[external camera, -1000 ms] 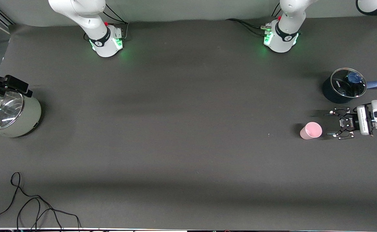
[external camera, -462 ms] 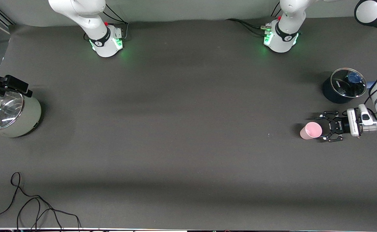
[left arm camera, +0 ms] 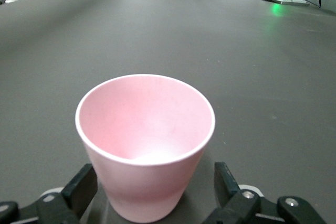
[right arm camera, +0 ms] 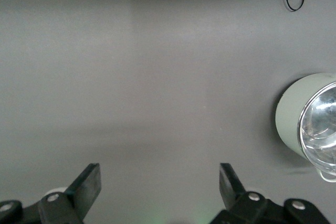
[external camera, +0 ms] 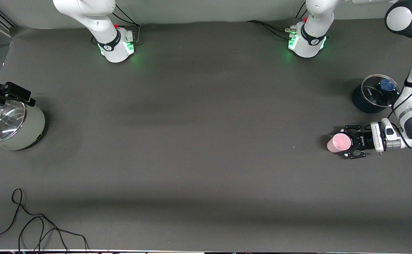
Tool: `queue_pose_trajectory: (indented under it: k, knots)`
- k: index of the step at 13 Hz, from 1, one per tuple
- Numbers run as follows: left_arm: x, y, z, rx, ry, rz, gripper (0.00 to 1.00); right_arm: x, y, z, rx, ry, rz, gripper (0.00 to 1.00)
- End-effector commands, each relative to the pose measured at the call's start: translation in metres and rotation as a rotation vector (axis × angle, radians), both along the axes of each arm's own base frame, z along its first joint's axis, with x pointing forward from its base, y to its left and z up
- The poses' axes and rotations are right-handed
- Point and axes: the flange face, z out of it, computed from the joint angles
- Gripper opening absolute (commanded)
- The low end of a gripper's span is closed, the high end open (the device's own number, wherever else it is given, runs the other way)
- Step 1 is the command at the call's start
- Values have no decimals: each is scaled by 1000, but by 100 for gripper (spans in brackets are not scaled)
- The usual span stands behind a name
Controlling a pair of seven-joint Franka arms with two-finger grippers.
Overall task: Transfer pink cup from left to right arm
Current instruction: 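Close the left gripper around the pink cup's body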
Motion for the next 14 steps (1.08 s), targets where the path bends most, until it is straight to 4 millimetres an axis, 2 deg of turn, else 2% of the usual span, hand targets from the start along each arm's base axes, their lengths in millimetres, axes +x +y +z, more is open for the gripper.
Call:
queue_pose_trajectory:
  k: [1, 3, 6, 7, 8, 9, 11, 14]
  knots:
    - [10, -12, -4, -32, -51, -9, 99, -5, 1, 8, -5, -6, -15, 100]
    - [13, -21, -7, -60, -59, -3, 99, -5, 1, 8, -5, -6, -15, 100]
    - [14, -23, -7, -64, -59, 1, 95, -5, 1, 8, -5, -6, -15, 100]
    - [14, -22, -8, -64, -59, 2, 70, -5, 1, 8, -5, -6, -15, 100]
    - [14, -22, -8, -64, -66, -1, 18, -5, 1, 8, -5, -6, -15, 100]
    - [14, -22, -8, -62, -82, -7, 0, -5, 1, 8, -5, -6, -15, 100]
    - [18, -31, -6, -73, -89, -16, 0, -5, 1, 8, -5, -6, -13, 100]
    - [41, -55, 15, -93, -87, -21, 0, -4, 1, 7, -5, -4, -12, 100]
